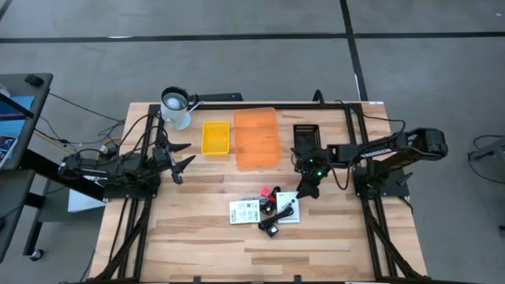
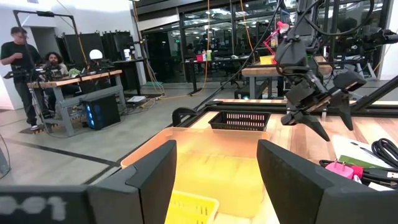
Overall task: Pick and place items into bin
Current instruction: Put the right white card reader box into the black bin
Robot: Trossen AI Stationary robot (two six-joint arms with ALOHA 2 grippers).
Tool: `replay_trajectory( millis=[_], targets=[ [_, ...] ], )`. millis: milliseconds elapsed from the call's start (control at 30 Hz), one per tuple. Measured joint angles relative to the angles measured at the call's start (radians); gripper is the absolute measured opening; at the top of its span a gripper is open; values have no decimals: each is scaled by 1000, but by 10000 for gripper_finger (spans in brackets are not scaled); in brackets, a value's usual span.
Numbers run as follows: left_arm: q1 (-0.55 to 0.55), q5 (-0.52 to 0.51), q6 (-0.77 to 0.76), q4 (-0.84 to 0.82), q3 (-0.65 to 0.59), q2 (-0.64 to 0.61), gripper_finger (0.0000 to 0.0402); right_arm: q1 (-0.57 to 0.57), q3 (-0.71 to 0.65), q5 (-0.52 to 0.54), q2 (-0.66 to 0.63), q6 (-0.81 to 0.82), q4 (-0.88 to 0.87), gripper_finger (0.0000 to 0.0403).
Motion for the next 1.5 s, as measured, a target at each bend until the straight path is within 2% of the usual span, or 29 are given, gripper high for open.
replay_trajectory(
  millis=[367, 500, 700, 800, 1333, 1500],
  targets=[
    [0, 0, 0, 0, 0, 0, 214, -1, 0, 10, 0, 0, 16, 233],
    [0, 0, 0, 0, 0, 0, 214, -1, -2, 2, 60, 2, 37, 233],
    [0, 0, 0, 0, 0, 0, 214, -1, -1, -113, 199, 56, 172, 233],
    [0, 0, 0, 0, 0, 0, 214, -1, 2, -159, 227, 83, 225, 233],
    [0, -3, 0, 0, 0, 0, 214, -16, 1, -157, 225, 100, 231, 232],
    [0, -3, 0, 0, 0, 0, 214, -17, 1, -155, 225, 114, 232, 209]
  ],
)
